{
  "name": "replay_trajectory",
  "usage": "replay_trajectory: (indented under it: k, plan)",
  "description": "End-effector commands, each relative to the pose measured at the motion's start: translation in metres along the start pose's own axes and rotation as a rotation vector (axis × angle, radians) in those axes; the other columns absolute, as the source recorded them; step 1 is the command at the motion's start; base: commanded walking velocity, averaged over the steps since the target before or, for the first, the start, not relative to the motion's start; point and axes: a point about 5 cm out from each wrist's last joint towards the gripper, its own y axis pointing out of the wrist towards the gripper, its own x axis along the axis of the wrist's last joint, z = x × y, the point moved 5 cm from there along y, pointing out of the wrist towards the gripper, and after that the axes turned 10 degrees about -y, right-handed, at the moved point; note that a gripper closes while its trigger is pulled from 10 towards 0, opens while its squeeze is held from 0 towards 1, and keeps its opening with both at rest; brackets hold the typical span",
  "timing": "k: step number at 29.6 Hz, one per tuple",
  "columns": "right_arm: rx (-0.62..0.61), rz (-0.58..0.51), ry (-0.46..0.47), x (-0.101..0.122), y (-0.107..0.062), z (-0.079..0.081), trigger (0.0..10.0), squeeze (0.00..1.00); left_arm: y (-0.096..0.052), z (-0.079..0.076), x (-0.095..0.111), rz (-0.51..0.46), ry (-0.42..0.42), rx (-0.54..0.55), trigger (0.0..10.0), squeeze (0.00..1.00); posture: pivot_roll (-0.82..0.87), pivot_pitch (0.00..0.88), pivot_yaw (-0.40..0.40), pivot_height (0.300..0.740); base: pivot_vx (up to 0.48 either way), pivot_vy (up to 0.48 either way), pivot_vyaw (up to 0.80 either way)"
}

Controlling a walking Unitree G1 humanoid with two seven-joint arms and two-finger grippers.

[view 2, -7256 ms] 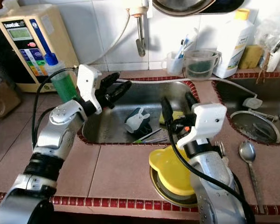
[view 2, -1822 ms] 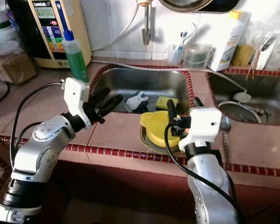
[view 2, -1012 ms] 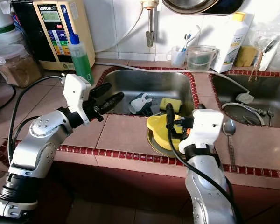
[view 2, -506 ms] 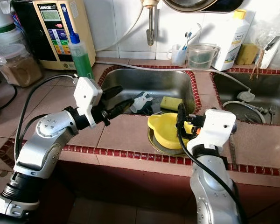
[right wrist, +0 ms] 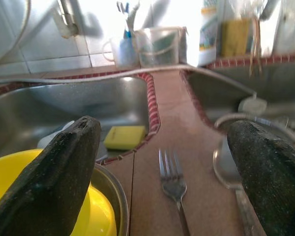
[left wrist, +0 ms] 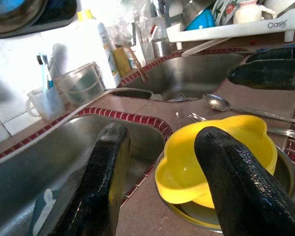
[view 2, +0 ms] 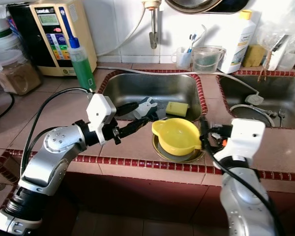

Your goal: Kitchen organization

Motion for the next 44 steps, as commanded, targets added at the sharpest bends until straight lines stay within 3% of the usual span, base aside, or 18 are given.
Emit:
replay_trajectory:
  k: [1, 13, 28, 36, 37, 38, 44]
  plan:
    - [0.023, 0.022, 0.048, -0.003, 0.002, 0.004, 10.0, 0.00, 0.000, -0.003, -0.002, 0.009, 0.014, -0.011, 10.0, 0.00, -0.25, 0.034, 0.076, 0.703, 0.000, 0.000, 0.00]
    - [0.117, 0.085, 0.137, -0.012, 0.007, 0.009, 10.0, 0.00, 0.000, -0.004, 0.001, 0.002, 0.015, -0.007, 10.0, 0.00, -0.24, 0.041, 0.072, 0.703, 0.000, 0.000, 0.00]
    - [0.139, 0.199, 0.087, -0.037, 0.005, 0.003, 10.0, 0.00, -0.002, -0.004, 0.001, -0.001, 0.002, 0.013, 10.0, 0.00, -0.24, 0.062, 0.062, 0.703, 0.000, 0.000, 0.00]
    - [0.147, 0.209, 0.077, -0.040, 0.006, 0.001, 10.0, 0.00, -0.002, -0.005, 0.000, -0.004, -0.005, 0.018, 10.0, 0.00, -0.24, 0.064, 0.059, 0.703, 0.000, 0.000, 0.00]
    - [0.148, 0.208, 0.077, -0.039, 0.007, 0.001, 9.4, 0.00, -0.002, -0.006, 0.000, -0.004, -0.006, 0.018, 10.0, 0.00, -0.24, 0.064, 0.059, 0.703, 0.000, 0.000, 0.00]
    - [0.144, 0.203, 0.072, -0.038, 0.008, 0.000, 10.0, 0.00, -0.002, -0.006, 0.000, -0.004, -0.007, 0.018, 10.0, 0.00, -0.24, 0.063, 0.058, 0.703, 0.000, 0.000, 0.00]
    - [0.128, 0.141, 0.080, -0.026, 0.018, -0.006, 10.0, 0.00, -0.001, -0.007, 0.000, -0.003, -0.013, 0.020, 10.0, 0.00, -0.24, 0.063, 0.059, 0.703, 0.000, 0.000, 0.00]
